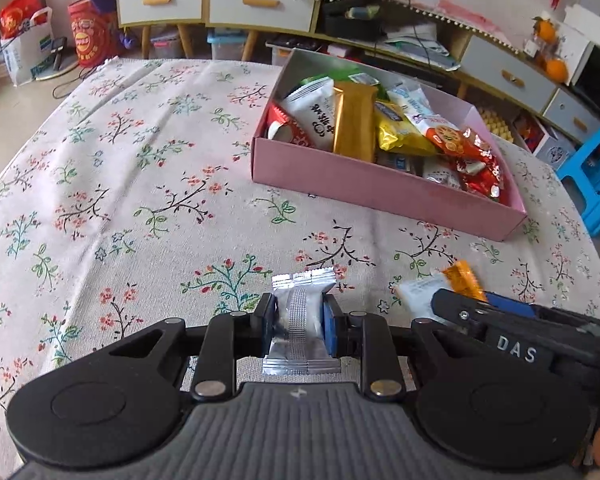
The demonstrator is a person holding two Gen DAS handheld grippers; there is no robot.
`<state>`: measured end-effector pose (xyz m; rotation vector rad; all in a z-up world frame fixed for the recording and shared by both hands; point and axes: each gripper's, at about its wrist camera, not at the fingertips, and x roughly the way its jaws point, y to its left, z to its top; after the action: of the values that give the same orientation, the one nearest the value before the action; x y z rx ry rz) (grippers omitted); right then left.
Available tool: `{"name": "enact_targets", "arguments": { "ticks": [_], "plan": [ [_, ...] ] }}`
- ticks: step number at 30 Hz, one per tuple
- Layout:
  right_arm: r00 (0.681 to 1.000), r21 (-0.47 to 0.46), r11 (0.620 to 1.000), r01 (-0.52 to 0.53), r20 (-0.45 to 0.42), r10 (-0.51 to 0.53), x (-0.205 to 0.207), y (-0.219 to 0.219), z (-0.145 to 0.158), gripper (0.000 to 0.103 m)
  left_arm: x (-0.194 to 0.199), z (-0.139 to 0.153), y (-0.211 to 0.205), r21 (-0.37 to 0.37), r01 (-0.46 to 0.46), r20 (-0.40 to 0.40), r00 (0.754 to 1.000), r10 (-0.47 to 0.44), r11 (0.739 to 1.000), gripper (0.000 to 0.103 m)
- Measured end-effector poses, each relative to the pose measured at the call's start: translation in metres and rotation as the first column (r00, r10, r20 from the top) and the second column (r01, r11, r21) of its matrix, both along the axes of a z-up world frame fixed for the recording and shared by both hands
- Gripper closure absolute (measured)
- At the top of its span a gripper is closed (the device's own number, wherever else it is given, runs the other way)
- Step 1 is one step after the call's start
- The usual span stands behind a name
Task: Organize snacks
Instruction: 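Grasp the silver pack with the left gripper while the right grasps the orange-white pack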
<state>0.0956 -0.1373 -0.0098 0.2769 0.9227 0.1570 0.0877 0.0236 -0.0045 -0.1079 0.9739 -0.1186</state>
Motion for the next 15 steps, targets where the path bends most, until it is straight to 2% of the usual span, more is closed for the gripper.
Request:
{"name": "enact_targets", "arguments": {
  "ticks": [1, 2, 7, 13, 15],
  "plan": [
    [1.000, 0.011, 1.000, -0.004, 0.002, 0.004, -0.001, 0.001, 0.002, 0.067, 0.000, 0.000, 0.001, -0.001, -0.003, -0.001, 1.000, 0.003, 1.000, 0.081],
    [1.000, 0.016, 1.000, -0.008, -0.002, 0.008, -0.003, 0.003, 0.004, 0.088, -0.001, 0.001, 0.001, -0.002, -0.006, 0.000, 1.000, 0.006, 1.000, 0.081],
    [0.999, 0.019, 0.999, -0.040, 0.019, 0.039, -0.012, 0.011, 0.014, 0.089, -0.001, 0.003, 0.000, -0.010, 0.000, 0.007, 1.000, 0.000, 1.000, 0.081],
    [0.999, 0.061, 0.998, -0.027, 0.033, 0.025, -0.015, 0.005, 0.022, 0.094, -0.001, 0.005, 0.003, -0.023, -0.005, 0.009, 1.000, 0.005, 1.000, 0.081],
    [0.999, 0.075, 0.997, -0.029, 0.038, 0.026, -0.017, 0.005, 0.026, 0.100, -0.001, 0.007, 0.004, -0.037, -0.006, 0.007, 1.000, 0.007, 0.999, 0.081]
  ]
}}
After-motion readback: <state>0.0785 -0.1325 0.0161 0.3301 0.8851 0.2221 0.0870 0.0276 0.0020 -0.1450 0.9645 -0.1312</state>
